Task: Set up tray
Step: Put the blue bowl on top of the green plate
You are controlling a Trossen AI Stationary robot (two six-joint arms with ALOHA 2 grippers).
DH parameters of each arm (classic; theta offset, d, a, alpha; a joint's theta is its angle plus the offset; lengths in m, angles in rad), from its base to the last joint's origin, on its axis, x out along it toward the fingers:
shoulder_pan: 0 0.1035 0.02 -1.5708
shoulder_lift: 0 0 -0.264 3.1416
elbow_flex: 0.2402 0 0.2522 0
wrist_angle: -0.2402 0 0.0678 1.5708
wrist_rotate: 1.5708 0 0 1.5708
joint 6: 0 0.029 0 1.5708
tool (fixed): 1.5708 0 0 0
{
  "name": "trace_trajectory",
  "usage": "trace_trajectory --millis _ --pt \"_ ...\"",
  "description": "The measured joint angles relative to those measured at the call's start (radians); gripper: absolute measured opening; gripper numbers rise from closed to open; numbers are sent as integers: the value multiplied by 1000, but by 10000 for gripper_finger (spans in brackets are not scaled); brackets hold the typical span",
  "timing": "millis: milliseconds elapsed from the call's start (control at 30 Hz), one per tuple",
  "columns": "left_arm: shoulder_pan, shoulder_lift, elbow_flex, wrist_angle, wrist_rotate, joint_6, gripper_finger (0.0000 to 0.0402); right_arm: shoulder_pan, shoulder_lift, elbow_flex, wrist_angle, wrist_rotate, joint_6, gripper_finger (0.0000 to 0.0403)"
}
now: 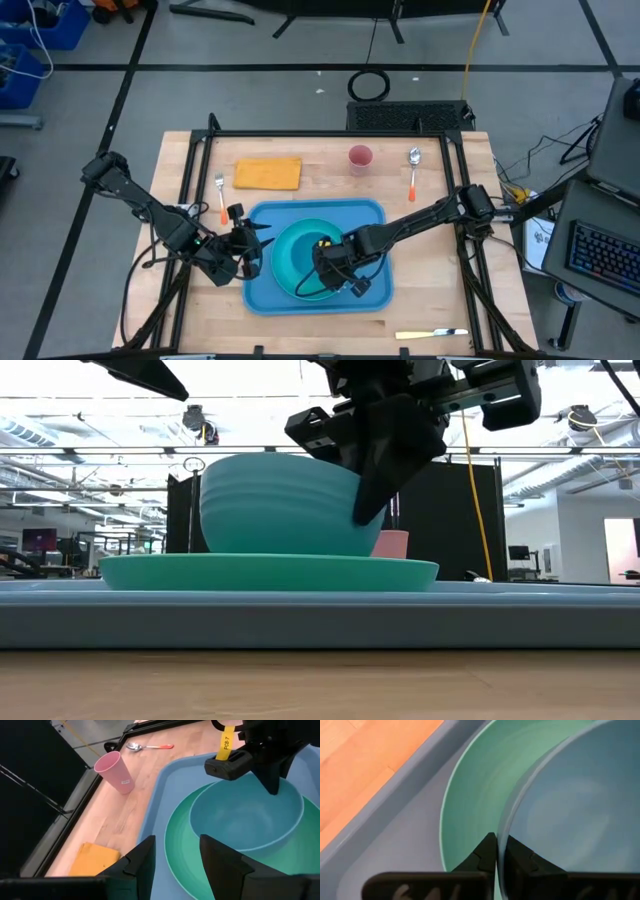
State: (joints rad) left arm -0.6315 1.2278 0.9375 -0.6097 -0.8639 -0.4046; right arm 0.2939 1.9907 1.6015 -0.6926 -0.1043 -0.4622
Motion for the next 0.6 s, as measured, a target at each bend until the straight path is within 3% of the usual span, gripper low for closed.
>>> trace_trajectory --millis 600 --pt "0 0 0 0 2 -4 159 2 0 -44 73 1 4 18"
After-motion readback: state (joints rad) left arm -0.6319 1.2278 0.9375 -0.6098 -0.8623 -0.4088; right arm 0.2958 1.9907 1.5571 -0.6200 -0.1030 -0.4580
